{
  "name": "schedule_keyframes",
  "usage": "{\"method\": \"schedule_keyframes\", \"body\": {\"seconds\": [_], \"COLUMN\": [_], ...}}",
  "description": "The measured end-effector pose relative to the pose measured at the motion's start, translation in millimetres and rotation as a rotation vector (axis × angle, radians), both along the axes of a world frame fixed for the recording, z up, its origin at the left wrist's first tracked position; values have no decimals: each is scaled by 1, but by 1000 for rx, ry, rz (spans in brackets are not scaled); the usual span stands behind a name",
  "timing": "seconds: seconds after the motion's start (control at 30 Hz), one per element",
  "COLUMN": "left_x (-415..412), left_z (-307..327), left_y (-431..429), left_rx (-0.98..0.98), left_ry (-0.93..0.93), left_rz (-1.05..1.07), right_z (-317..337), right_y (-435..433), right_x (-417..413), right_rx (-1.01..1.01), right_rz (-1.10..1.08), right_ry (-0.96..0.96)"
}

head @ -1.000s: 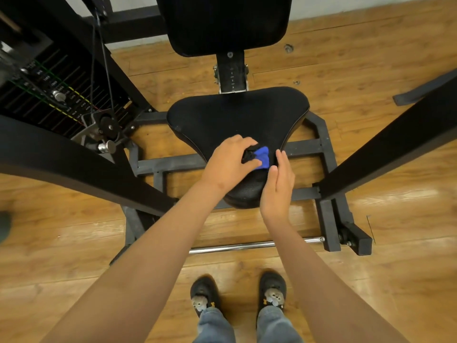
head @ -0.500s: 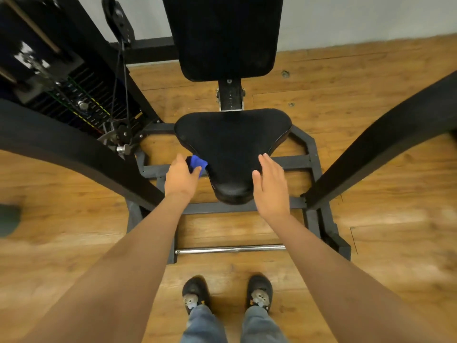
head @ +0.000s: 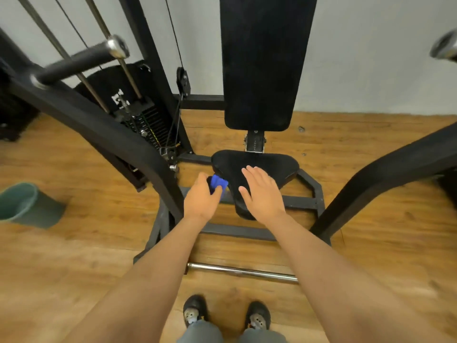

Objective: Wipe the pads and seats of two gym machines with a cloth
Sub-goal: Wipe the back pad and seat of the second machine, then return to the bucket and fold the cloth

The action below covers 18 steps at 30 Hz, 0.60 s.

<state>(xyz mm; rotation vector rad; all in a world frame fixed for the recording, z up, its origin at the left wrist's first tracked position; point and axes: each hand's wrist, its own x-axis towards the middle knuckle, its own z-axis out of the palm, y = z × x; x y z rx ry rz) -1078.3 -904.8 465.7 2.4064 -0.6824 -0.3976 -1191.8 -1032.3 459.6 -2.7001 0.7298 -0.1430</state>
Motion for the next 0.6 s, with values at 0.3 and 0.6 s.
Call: {"method": "schedule_keyframes", "body": {"seconds": [0.3, 0.6], "left_x": [0, 41], "left_z": [60, 148], "left_y": [94, 230], "left_rx": [-41, -33], "left_ry": [-87, -298], "left_rz": [204, 372], "right_z": [54, 144], "right_y": [78, 188], "right_x": [25, 102], "right_rx": [-135, -244], "right_rz": [219, 514], "right_ry": [-13, -165]}}
